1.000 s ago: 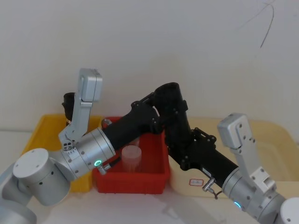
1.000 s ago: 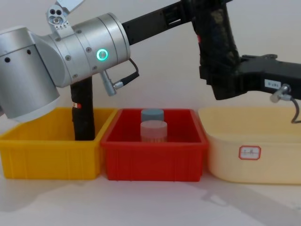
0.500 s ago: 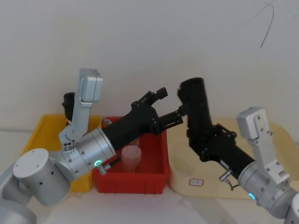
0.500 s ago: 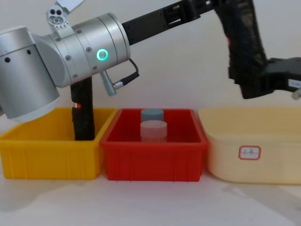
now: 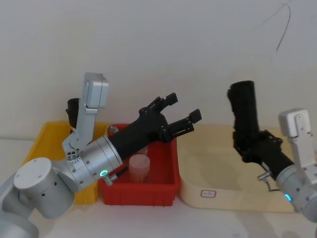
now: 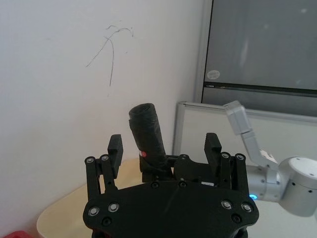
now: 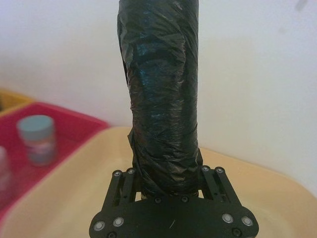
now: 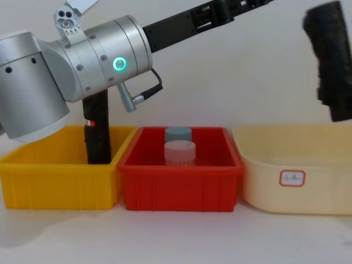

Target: Pick up the garbage bag with the one hand and transfer it to the other hand.

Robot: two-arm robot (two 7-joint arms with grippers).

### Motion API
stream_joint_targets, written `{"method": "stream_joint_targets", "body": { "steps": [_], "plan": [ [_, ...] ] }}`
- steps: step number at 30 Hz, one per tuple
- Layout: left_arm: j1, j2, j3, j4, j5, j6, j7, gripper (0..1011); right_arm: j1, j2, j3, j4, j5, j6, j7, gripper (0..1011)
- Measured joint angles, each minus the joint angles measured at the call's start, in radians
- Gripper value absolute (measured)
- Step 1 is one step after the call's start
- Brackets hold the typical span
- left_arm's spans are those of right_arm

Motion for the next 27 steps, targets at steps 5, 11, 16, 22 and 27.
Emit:
{"method": "stream_joint_targets", "body": {
  "steps": [5,11,16,22,27],
  "plan": [
    [0.0,0.0,0.0,0.0,0.0,0.0,0.0,1001,0.016,0.003,0.036,0.053,-0.001,0.003,-0.02,538],
    [0.0,0.0,0.0,0.0,0.0,0.0,0.0,1001,0.024,0.015,0.06,0.091,0.0,-0.002,-0.017,663],
    [0.0,0.0,0.0,0.0,0.0,0.0,0.0,1002,0.022,0.028,0.066,0.103,0.002,-0.013,0.009,803],
    [0.0,0.0,0.0,0.0,0.0,0.0,0.0,1001,0.011,0.048,0.065,0.099,0.006,-0.033,0.055,965],
    [0.0,0.0,0.0,0.0,0.0,0.0,0.0,1001,0.002,0.062,0.057,0.081,0.014,-0.05,0.091,1000]
  ]
}}
